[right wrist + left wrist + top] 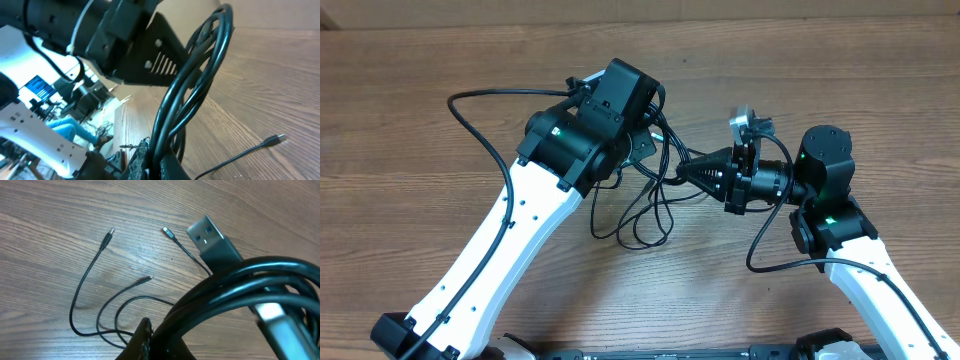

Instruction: Untangle cables

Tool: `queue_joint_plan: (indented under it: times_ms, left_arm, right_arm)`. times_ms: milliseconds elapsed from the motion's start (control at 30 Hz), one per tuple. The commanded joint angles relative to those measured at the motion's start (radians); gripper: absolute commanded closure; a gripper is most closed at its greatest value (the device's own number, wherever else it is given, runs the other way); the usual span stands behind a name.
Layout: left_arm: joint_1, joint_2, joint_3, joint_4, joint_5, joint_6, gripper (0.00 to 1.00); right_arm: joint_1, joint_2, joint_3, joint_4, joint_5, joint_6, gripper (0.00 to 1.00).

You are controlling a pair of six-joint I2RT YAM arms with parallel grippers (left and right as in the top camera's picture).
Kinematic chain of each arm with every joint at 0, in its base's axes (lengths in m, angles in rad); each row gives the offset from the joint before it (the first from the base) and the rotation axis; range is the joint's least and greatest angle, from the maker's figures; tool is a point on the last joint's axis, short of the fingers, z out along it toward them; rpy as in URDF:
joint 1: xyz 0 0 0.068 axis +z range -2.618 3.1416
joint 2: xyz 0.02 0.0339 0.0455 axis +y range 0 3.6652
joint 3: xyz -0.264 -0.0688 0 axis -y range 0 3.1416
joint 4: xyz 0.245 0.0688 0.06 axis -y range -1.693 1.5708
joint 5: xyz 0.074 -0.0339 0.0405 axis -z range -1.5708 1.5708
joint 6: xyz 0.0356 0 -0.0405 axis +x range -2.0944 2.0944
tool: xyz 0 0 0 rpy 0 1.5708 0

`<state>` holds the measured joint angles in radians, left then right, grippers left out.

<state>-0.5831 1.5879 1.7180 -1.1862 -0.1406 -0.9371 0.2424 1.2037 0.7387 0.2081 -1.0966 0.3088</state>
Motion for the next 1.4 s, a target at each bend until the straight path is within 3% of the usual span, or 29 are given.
queue_joint_plan:
  times_ms: [0, 267, 633, 900, 967, 1033, 1167, 1367]
  left_arm:
    - [0.001, -0.005, 0.019, 0.009, -0.058, -0.125, 0.95]
    - [0.001, -0.005, 0.019, 0.008, -0.058, -0.323, 0.95]
    - [0.001, -0.005, 0.019, 0.009, -0.059, -0.38, 0.96]
    - [0.001, -0.005, 0.019, 0.0, -0.07, -0.374, 0.96]
    - [0.001, -0.005, 0.019, -0.021, -0.091, -0.364, 0.96]
    - [0.001, -0.005, 0.019, -0.042, -0.11, -0.364, 0.96]
    - [0.001, -0.005, 0.019, -0.072, -0.127, -0.364, 0.96]
    - [0.001, -0.005, 0.019, -0.074, -0.129, -0.345, 0.96]
  right_arm:
    - [-0.001, -0.001, 0.009, -0.02, -0.076, -0.026, 0.96]
    - [-0.001, -0.001, 0.009, -0.204, -0.072, -0.026, 0.96]
    - [-0.001, -0.001, 0.009, -0.391, 0.019, -0.026, 0.96]
    - [-0.001, -0.001, 0.009, -0.401, 0.059, -0.026, 0.95]
    - [-0.001, -0.001, 0.009, -0.402, 0.076, -0.025, 0.88]
    - [-0.001, -0.001, 0.009, -0.401, 0.091, -0.024, 0.64]
    - [-0.001, -0.001, 0.009, -0.401, 0.11, -0.022, 0.35]
    - [-0.001, -0.001, 0.009, -0.401, 0.11, -0.022, 0.21]
